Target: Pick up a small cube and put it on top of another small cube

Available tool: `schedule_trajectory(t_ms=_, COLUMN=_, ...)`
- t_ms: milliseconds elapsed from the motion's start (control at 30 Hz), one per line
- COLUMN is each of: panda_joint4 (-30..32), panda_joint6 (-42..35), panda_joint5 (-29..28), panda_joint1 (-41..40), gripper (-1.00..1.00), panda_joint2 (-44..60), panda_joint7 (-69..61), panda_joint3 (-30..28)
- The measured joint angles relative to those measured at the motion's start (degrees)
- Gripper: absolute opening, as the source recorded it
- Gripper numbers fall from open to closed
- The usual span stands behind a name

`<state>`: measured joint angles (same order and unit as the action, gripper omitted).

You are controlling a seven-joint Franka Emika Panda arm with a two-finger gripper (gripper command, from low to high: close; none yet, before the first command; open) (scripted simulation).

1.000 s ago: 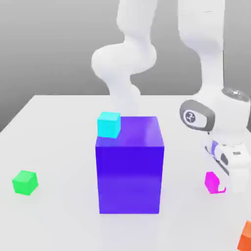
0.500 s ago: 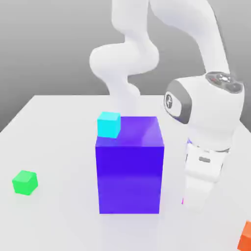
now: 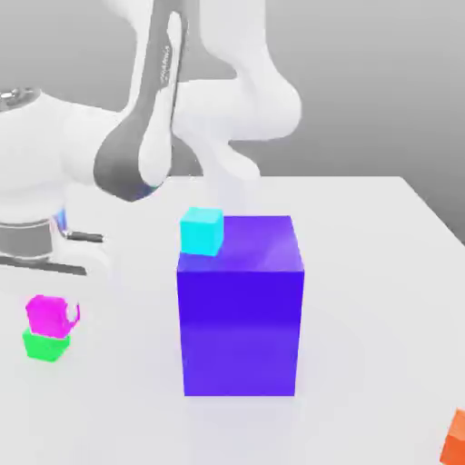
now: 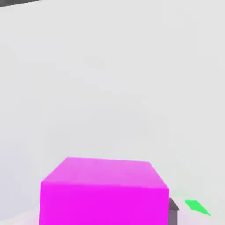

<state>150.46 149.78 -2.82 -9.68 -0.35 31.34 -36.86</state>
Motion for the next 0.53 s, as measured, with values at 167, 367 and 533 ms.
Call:
schedule_trajectory(t_ms=167, panda_joint4=2.6, panda_joint6=4.5, panda_joint5=4.7, panda_joint1=-3.6, gripper=-1.0, panda_joint2=1.5, panda_joint7=-0.8, panda_joint3=2.6)
schedule_trajectory(t_ms=367, panda_joint4=2.2, panda_joint6=10.0, panda_joint5=15.5, panda_joint1=-5.4, gripper=-1.0, panda_joint2=8.8, panda_joint7=-8.4, panda_joint3=6.8)
schedule_trajectory(t_ms=533, panda_joint4=2.0, panda_joint6=12.4, panda_joint5=20.5, panda_joint1=-7.7, gripper=1.0, panda_joint2=12.1, panda_joint7=-12.0, panda_joint3=10.1)
